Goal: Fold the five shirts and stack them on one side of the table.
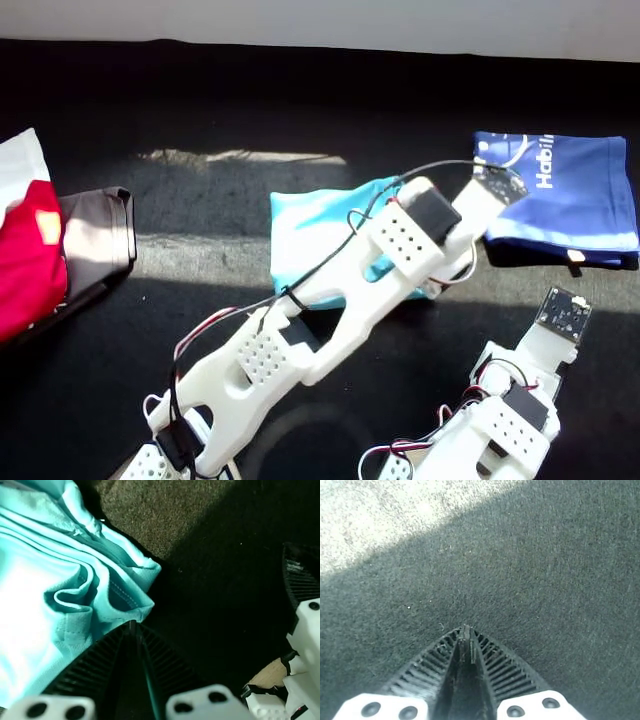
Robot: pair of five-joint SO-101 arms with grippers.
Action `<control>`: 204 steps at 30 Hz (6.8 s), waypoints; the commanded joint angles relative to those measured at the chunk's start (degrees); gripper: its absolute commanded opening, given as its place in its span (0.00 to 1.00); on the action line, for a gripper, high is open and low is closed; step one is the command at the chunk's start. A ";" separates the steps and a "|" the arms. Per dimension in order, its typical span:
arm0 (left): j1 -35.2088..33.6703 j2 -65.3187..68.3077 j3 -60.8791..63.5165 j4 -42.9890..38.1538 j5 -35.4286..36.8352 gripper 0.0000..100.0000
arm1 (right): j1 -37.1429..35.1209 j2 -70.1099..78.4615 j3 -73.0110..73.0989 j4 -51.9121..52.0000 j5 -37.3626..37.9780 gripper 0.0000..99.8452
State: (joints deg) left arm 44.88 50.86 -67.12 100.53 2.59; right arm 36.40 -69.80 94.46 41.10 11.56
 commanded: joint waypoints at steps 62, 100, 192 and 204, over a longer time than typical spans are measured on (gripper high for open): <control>-12.35 18.42 -15.60 -27.43 0.26 0.01 | -0.57 -0.13 1.27 -0.75 -0.62 0.01; -25.80 -15.34 -13.49 1.14 0.00 0.01 | -13.93 1.71 -34.24 23.34 -0.97 0.15; -47.69 -66.15 75.03 -15.65 -0.26 0.01 | -26.95 93.14 -146.68 56.48 8.70 0.01; -47.69 -66.15 75.03 -15.56 -0.26 0.01 | -15.96 93.41 -156.53 50.86 19.43 0.01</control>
State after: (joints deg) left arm -2.24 -13.41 8.22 85.58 2.59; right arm 16.79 27.87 -59.30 95.34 29.58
